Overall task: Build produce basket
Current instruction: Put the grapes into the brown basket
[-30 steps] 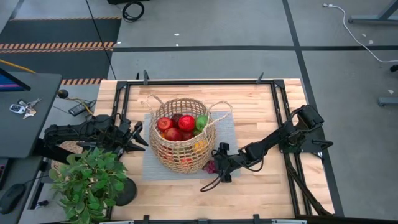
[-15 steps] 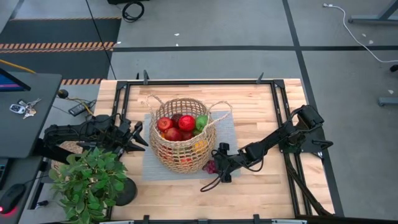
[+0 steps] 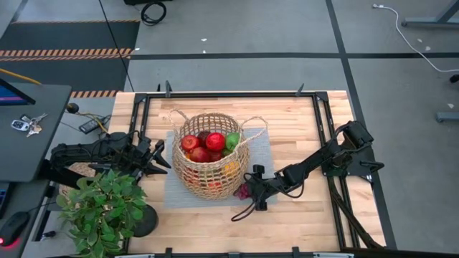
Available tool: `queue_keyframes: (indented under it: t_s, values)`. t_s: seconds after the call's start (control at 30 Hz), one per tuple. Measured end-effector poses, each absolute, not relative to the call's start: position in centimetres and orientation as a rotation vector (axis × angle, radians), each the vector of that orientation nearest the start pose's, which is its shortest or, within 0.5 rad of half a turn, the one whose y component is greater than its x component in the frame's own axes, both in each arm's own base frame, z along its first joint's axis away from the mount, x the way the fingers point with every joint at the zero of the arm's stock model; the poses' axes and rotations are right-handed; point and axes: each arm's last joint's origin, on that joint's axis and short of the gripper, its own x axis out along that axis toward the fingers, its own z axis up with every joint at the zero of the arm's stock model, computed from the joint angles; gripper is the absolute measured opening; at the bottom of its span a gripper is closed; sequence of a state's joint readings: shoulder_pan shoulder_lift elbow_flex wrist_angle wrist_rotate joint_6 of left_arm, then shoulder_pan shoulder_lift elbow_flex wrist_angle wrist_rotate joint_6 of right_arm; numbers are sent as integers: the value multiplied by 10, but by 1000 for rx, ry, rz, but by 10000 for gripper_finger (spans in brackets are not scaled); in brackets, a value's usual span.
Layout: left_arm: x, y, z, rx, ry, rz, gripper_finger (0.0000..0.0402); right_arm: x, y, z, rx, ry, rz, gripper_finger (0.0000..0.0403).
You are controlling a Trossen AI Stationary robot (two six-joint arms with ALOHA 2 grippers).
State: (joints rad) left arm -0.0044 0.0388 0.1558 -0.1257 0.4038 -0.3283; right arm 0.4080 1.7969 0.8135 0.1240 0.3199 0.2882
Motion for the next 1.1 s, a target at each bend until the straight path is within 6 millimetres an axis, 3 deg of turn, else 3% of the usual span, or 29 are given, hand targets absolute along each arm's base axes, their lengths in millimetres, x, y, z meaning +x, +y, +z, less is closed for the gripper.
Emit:
queue_keyframes:
  t_s: [0.17, 0.33, 0.6, 1.1]
  values:
    - [87, -12, 201, -326, 75, -403, 121, 300, 120, 126, -38, 810, -36, 189]
    - [87, -12, 201, -326, 75, -403, 121, 295, 117, 145, -23, 785, -36, 168]
    - [87, -12, 201, -325, 75, -403, 121, 287, 114, 171, -18, 724, -66, 162]
    - [87, -12, 201, -325, 75, -403, 121, 260, 121, 242, 53, 459, 10, 161]
